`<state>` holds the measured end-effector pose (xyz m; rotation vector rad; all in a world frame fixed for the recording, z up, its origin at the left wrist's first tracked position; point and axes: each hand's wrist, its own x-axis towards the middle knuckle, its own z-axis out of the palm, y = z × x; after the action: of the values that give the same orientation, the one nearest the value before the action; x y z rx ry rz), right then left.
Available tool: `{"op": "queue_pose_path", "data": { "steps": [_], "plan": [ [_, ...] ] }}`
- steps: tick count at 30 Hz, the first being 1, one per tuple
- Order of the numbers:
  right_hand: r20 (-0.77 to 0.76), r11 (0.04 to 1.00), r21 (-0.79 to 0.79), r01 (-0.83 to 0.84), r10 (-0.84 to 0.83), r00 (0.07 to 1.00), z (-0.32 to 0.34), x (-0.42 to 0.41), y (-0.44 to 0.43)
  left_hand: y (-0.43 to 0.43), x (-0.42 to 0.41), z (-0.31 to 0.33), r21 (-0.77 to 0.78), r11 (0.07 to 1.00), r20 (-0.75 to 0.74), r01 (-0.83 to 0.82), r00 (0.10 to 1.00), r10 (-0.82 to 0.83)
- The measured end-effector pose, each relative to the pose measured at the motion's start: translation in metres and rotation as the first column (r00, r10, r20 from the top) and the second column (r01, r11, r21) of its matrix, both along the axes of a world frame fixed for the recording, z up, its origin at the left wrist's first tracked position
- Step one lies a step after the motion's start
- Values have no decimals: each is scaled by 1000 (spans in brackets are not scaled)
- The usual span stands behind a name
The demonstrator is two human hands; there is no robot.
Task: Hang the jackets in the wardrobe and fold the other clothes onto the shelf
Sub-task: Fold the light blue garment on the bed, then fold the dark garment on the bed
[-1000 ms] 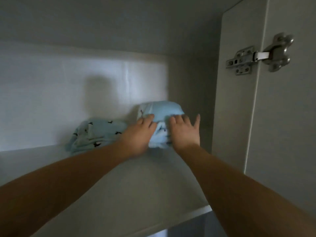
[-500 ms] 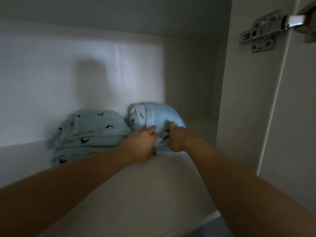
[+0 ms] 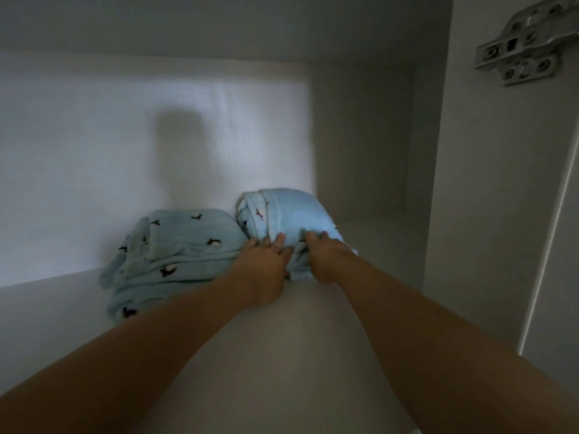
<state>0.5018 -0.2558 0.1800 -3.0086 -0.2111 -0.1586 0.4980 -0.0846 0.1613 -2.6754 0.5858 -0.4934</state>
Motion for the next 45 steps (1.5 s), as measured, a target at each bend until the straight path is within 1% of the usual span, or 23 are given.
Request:
{"op": "queue_pose_path", "data": {
  "steps": [2, 4, 7, 11, 16, 17, 19, 21, 24, 26, 28, 31, 32, 33, 35, 36, 39, 41, 43, 45],
  "plan": [
    [4, 1000, -4, 4, -4, 1000, -2, -2, -3, 1, -1, -3, -17, 1000, -31, -7, 999, 6],
    [2, 1000, -3, -16, 16, 1000, -4, -7, -6, 4, -6, -2, -67, 998, -54, 3, 999, -7],
    [23, 999, -26, -42, 43, 999, 0, -17, -9, 10, -14, 5, -152, 988, -42, 27, 999, -34],
    [63, 998, -37, -51, 53, 997, 12, -35, -4, 13, -36, 17, -122, 992, 2, 22, 1000, -21],
    [106, 998, 21, -64, 61, 992, 28, -70, 4, 13, -78, 39, -197, 980, -13, -9, 1000, 6],
    [126, 997, 45, -63, 57, 990, 29, -80, 4, 12, -88, 43, -221, 975, -14, -10, 1000, 7],
    [176, 989, 128, -72, 49, 983, 32, -100, 2, 8, -111, 52, -314, 949, -28, -15, 1000, 7],
    [246, 964, 244, -108, 46, 968, 34, -122, -2, 3, -134, 59, -411, 912, -34, -20, 999, 6],
    [328, 920, 360, -156, 31, 944, 29, -156, -9, -4, -169, 67, -497, 867, -50, -36, 999, 13],
    [376, 885, 429, -179, 5, 926, 24, -181, -15, -8, -194, 70, -535, 844, -24, -18, 1000, 6],
    [417, 847, 493, -198, -30, 908, 17, -208, -19, -13, -223, 72, -573, 819, 36, 23, 999, -3],
    [440, 771, 601, -210, -100, 892, 4, -254, -29, -24, -268, 57, -632, 760, 194, 152, 980, -35],
    [427, 740, 641, -205, -121, 896, -1, -271, -32, -28, -282, 48, -645, 742, 215, 181, 975, -52],
    [412, 713, 676, -188, -153, 898, -6, -289, -35, -33, -296, 38, -683, 700, 212, 207, 974, -81],
    [404, 673, 722, -161, -222, 887, -19, -325, -42, -45, -320, 16, -799, 553, 169, 235, 971, -169],
    [403, 656, 740, -150, -253, 880, -26, -344, -46, -51, -329, 5, -835, 495, 156, 240, 966, -206],
    [379, 638, 768, -56, -383, 842, -52, -404, -61, -68, -357, -27, -894, 376, 134, 242, 947, -291],
    [345, 618, 786, 38, -489, 801, -73, -447, -72, -82, -377, -49, -920, 324, 88, 222, 921, -379],
    [283, 592, 789, 163, -586, 760, -95, -497, -81, -96, -405, -73, -930, 318, 15, 185, 883, -470],
    [233, 565, 773, 290, -678, 697, -111, -556, -91, -115, -440, -92, -948, 284, -54, 146, 802, -594]
  ]
}}
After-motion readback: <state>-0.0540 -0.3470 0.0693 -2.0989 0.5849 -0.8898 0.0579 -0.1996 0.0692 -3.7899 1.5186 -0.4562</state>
